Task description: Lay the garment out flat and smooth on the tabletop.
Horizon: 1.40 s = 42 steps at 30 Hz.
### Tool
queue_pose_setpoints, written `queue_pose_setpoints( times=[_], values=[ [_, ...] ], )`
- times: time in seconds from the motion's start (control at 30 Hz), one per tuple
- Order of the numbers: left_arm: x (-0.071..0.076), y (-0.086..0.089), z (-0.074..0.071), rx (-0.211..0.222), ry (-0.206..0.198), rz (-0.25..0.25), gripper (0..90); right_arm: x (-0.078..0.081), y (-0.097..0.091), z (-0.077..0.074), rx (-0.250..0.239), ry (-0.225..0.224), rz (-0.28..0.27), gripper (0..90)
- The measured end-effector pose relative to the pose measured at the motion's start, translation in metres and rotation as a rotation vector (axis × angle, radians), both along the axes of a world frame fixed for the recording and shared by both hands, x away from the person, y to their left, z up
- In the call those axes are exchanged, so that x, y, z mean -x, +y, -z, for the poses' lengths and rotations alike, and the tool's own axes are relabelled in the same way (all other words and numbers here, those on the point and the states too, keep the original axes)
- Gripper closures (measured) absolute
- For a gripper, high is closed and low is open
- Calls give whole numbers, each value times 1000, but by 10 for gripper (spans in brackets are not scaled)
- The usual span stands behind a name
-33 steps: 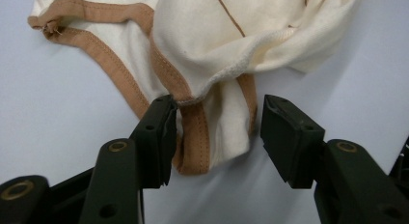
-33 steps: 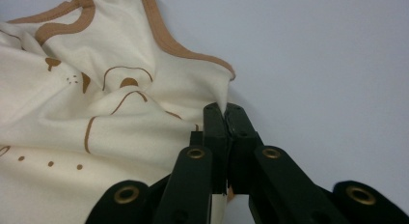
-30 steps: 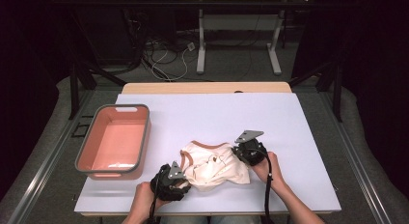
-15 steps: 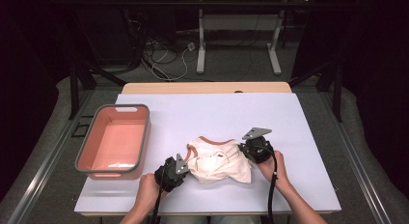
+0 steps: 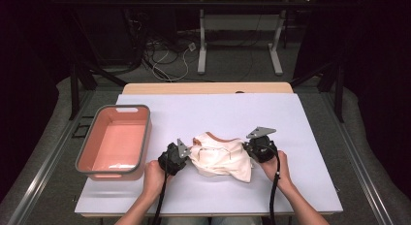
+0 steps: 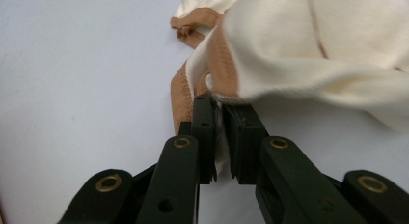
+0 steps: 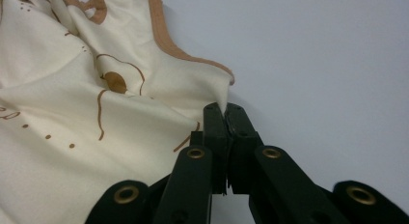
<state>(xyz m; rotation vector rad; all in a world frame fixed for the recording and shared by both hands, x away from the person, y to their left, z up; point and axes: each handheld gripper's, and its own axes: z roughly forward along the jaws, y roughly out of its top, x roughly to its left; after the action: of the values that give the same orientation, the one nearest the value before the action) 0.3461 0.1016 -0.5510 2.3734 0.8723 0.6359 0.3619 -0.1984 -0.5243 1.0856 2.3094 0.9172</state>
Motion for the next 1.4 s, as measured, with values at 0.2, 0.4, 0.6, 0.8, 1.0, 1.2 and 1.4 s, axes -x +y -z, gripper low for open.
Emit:
queue_pose_setpoints(
  times=[0.2,0.4,0.6,0.8,1.0,1.2,1.4],
  values=[
    [2,0,0,0,0,-11,690,-2,3,7,9,27,-18,866],
    [14,5,-8,21,5,4,468,-1,4,7,13,50,-38,795],
    [31,13,-19,62,1,39,340,-1,2,7,11,60,-46,722],
    [45,8,-27,84,-18,86,294,1,0,4,-11,62,-48,606],
    [56,-2,-30,114,-33,123,261,4,-4,-1,-32,70,-48,490],
    [64,-14,-31,129,-42,172,235,11,-9,-4,-58,90,-53,399],
    [70,-31,-26,125,-42,227,256,20,-12,-4,-69,105,-68,348]
  ],
)
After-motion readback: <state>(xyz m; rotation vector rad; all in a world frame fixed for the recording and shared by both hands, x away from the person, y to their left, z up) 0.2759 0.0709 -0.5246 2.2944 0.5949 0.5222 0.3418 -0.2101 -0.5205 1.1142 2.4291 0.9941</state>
